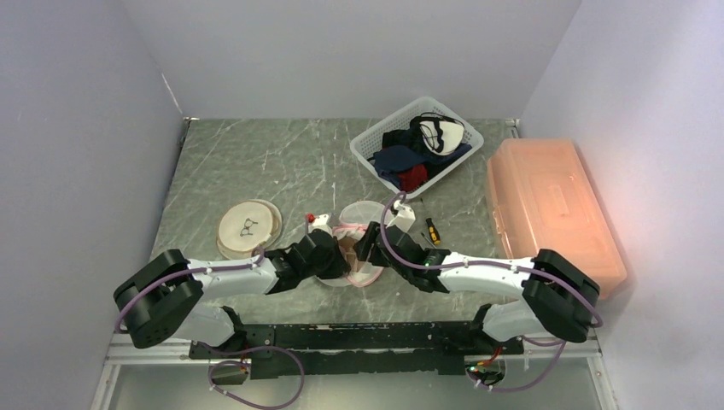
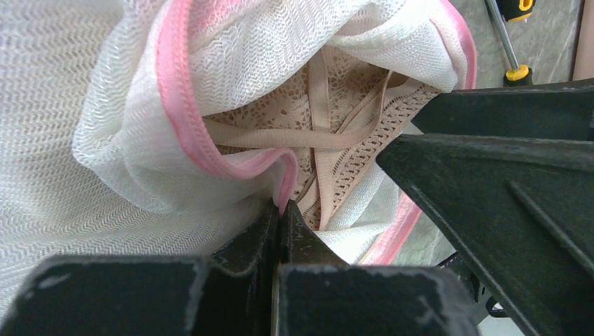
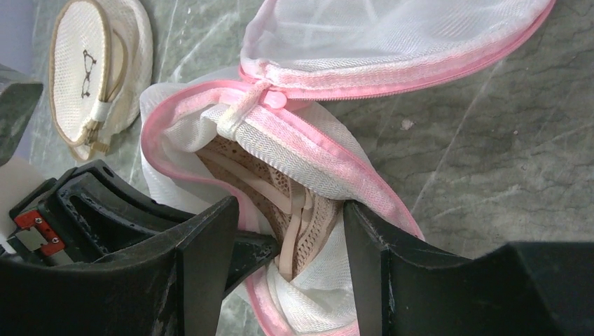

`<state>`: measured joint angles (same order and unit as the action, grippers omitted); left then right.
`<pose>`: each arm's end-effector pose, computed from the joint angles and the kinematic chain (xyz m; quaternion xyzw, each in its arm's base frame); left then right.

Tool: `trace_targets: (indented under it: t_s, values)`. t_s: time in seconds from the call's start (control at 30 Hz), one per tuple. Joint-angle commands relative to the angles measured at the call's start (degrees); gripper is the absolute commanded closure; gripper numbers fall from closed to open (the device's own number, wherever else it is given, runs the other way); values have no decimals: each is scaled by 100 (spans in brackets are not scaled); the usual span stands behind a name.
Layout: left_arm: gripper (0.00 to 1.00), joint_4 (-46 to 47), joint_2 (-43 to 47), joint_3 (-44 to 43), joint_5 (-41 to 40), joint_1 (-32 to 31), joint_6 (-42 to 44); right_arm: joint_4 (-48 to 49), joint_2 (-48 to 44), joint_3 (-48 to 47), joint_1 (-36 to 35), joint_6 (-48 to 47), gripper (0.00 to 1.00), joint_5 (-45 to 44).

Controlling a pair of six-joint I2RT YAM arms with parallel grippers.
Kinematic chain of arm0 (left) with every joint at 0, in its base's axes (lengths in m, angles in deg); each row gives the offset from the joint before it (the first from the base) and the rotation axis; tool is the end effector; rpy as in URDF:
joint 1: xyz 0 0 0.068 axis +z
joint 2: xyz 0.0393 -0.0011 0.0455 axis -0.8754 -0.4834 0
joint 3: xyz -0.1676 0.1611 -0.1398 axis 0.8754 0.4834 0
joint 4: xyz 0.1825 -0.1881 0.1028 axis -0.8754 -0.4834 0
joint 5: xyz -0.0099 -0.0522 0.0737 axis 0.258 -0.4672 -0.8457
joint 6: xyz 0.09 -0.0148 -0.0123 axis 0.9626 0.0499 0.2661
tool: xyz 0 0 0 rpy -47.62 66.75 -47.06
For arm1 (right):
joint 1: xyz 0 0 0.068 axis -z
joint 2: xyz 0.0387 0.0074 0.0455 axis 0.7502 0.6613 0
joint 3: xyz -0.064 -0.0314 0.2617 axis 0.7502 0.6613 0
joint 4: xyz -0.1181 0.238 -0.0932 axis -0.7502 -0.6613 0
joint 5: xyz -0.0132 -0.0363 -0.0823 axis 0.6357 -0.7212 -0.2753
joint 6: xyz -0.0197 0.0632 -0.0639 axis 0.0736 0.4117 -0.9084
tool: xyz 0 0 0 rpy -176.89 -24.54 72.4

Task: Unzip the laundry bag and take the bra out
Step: Pick up the bra from the laundry bag.

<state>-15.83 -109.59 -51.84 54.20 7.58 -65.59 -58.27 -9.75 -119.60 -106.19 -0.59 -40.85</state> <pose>0.1863 -0.2376 0.1074 -0.0292 0.9097 -0.3055 0.2797 0.1950 0.2500 0.1426 0.0677 0.8725 0.2852 0.3910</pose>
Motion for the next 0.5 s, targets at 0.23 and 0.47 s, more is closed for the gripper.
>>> trace_targets:
  t_s: [0.23,0.47]
  values:
    - [97,21,167,-44,-77,-28,-5,557,437,58,58,143,43,351]
    - [97,15,257,41,-92,-37,-40,585,790,-123,164,174,47,440]
